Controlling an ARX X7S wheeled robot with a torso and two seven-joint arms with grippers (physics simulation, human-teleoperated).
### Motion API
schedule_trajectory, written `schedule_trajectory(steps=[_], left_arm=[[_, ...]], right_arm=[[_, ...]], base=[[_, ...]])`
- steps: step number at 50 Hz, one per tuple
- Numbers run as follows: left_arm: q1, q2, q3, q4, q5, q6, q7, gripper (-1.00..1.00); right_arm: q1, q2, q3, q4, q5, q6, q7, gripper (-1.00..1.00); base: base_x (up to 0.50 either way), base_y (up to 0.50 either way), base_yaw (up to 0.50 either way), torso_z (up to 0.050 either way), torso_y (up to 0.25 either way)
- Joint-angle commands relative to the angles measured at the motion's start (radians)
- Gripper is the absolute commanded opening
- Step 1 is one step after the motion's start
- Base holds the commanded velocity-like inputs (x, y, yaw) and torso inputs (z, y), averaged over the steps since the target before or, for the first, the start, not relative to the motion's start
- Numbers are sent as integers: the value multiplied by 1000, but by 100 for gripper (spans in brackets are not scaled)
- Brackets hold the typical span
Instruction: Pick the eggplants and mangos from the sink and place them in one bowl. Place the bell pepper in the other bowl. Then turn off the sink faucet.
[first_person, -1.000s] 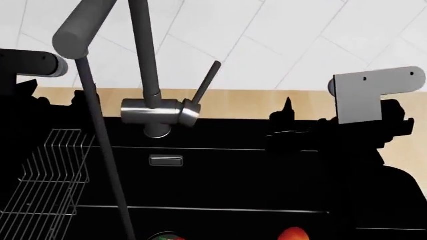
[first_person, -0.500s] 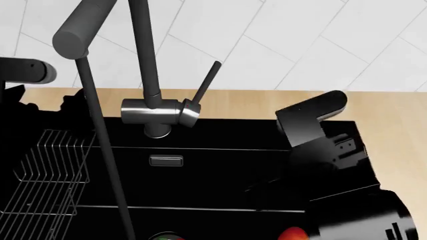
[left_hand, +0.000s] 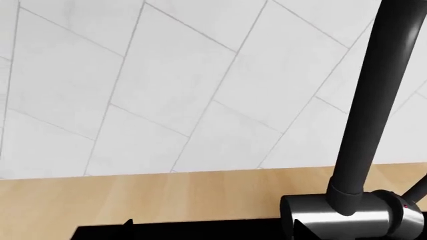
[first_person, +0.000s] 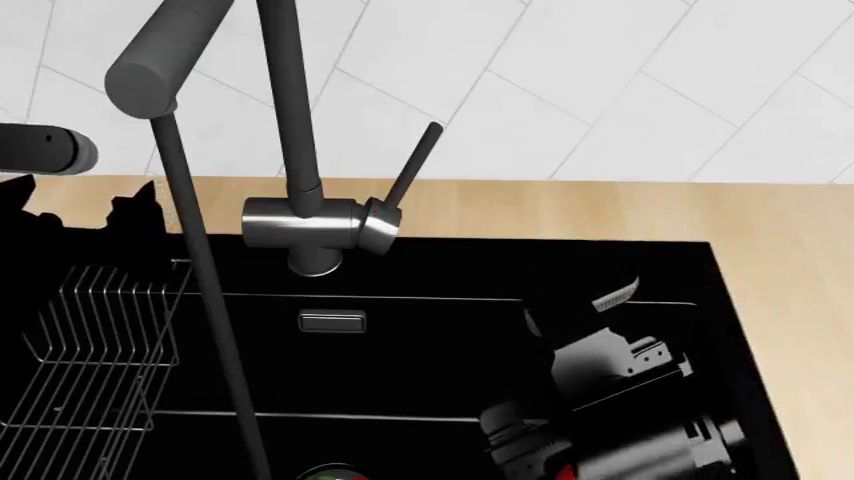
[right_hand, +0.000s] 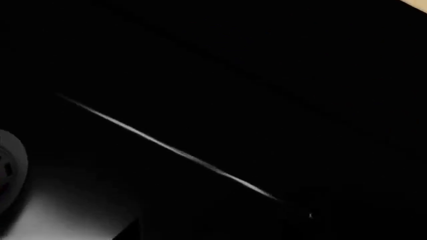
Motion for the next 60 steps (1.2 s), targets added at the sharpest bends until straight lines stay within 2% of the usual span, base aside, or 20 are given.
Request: schedule_trajectory(steps=[1,28,31,43,44,48,60], left_arm=[[-2,-6,-17,-7,-9,15,14,100],[19,-13,-14,-16,-16,34,8,100],[17,-10,-12,-19,-15,35,5,100],[13,-25,-15,-8,-22,23,7,100],[14,-27,-16,-7,-24,22,8,100],[14,-24,-12,-8,-23,22,5,100],[10,-19,-4,-11,-27,25,1,100]], right_arm=[[23,-36,-3,178,8,-70,-32,100],[21,-69,-57,451,-14,-178,-59,100],[16,-63,-105,446,-56,-164,-42,100],[35,-89,-99,598,-40,-236,-77,100],[35,-89,-101,597,-39,-232,-84,-100],[39,-74,-91,539,-35,-207,-66,-100],[-35,5,-82,81,-5,-58,-80,-100]], base=[[0,0,0,0,0],[0,0,0,0,0],[0,0,0,0,0],[0,0,0,0,0],[0,0,0,0,0],[0,0,0,0,0],[0,0,0,0,0]])
